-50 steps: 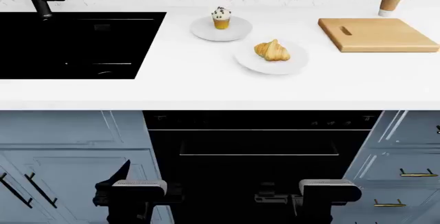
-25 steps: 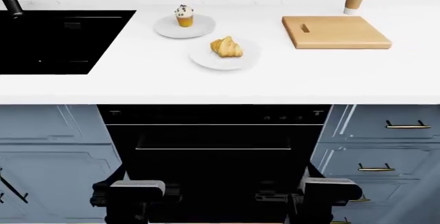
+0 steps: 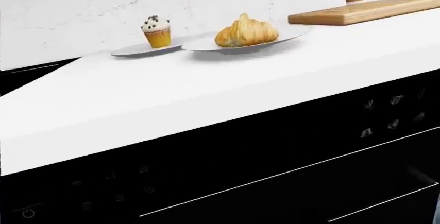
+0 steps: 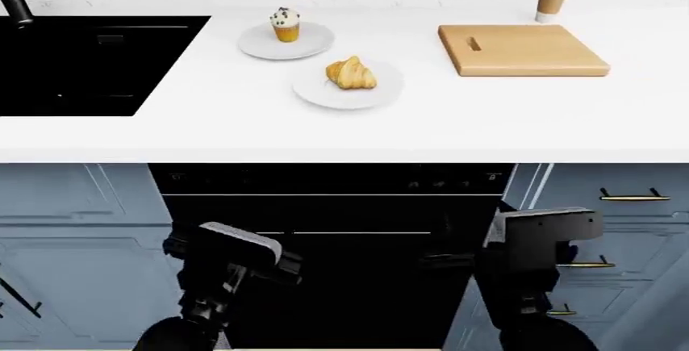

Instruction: From the different types of pastries on the counter, select a croissant and place it on the cutting board. Then retrieve a jar of jam from the cabinet and place it alongside the croissant on the cutting board.

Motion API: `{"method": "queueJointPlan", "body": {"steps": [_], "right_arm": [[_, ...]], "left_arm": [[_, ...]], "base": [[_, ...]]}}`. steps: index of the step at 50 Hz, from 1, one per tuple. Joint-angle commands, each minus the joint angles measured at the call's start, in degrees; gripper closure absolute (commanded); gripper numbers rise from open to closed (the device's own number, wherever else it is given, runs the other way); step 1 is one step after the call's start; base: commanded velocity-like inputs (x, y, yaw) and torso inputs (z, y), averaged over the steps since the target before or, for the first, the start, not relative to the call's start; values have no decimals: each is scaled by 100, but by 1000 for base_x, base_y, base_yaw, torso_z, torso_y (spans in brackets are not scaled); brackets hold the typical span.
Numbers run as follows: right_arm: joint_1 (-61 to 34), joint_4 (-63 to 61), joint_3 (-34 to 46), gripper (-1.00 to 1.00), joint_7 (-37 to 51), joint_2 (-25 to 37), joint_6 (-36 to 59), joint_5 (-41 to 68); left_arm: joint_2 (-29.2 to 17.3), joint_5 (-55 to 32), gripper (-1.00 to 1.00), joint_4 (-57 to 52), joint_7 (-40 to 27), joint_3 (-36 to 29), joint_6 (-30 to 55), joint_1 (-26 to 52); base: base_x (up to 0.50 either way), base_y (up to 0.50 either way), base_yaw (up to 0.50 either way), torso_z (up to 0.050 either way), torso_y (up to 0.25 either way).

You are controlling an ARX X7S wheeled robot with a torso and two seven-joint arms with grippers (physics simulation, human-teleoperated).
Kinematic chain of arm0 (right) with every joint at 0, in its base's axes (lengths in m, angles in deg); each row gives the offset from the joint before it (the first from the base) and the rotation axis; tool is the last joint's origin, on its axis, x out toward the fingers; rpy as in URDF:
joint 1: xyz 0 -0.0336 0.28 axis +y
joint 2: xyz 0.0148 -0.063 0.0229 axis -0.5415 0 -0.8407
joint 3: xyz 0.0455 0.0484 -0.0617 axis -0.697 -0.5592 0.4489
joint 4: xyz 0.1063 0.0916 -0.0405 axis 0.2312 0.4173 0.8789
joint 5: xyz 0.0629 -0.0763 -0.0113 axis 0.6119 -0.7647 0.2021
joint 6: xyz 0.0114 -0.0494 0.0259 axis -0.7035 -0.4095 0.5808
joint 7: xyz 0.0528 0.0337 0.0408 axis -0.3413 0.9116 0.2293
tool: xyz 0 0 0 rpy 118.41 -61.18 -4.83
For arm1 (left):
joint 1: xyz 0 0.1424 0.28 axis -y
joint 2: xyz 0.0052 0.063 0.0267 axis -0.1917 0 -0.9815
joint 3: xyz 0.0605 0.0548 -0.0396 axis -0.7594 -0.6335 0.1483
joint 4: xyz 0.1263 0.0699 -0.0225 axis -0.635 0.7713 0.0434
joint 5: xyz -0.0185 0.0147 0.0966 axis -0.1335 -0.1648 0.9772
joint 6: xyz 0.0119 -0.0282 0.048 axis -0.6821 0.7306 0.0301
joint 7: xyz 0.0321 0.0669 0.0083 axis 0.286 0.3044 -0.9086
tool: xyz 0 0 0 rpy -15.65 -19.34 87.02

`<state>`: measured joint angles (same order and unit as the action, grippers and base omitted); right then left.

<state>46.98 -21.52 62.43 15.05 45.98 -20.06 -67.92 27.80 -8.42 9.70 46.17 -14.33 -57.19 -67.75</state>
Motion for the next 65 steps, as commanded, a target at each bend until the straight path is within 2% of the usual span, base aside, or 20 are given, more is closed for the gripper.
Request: {"method": "queueJointPlan", "body": {"steps": [1, 3, 4, 7, 9, 13, 25, 36, 51, 65], "right_arm": [[-1899, -2172, -751, -100, -238, 480, 4124, 1185], [-2531, -2442, -1022, -100, -268, 460, 5055, 1480], [-2671, -2310, -1138, -100, 159, 636, 5077, 2151], [-3378, -1685, -1485, -100, 2299, 1265, 5072, 4729], [-3750, -1330, -1469, -100, 3096, 1499, 5057, 6227], [-4395, -763, -1151, -100, 3943, 1849, 5006, 7156], [-5406, -61, -341, -100, 4343, 2164, 4895, 7512], [-5745, 113, 120, -100, 4279, 2181, 4696, 7508], [-6073, 355, 718, -100, 3806, 2075, 4468, 7010], [-5911, 206, 645, -100, 4099, 2283, 4374, 7321]], "left_arm": [[-505, -425, -100, -1250, 681, -142, 2333, 1178], [-538, -506, -100, -1382, 731, -100, 2660, 1440], [-547, -538, -100, -1424, 748, -79, 2779, 1549], [-576, -644, -100, -1572, 791, -23, 3210, 1871], [-592, -717, -100, -1728, 809, 9, 3517, 2041], [-583, -821, -100, -1957, 806, 93, 3956, 2407], [-614, -962, -100, -2136, 818, 102, 4760, 3191], [-742, -1098, -100, -2368, 843, 446, 5460, 3912], [-824, -1029, -100, -1987, 825, 636, 5099, 4020], [-825, -1144, -100, -2241, 811, 722, 5372, 4036]], "base": [[0, 0, 0, 0, 0], [0, 0, 0, 0, 0], [0, 0, 0, 0, 0], [0, 0, 0, 0, 0], [0, 0, 0, 0, 0], [28, -5, 0, 0, 0], [471, -185, 0, 0, 0], [500, -167, 0, 0, 0], [500, -6, 0, 0, 1], [500, 0, 0, 0, 1]]}}
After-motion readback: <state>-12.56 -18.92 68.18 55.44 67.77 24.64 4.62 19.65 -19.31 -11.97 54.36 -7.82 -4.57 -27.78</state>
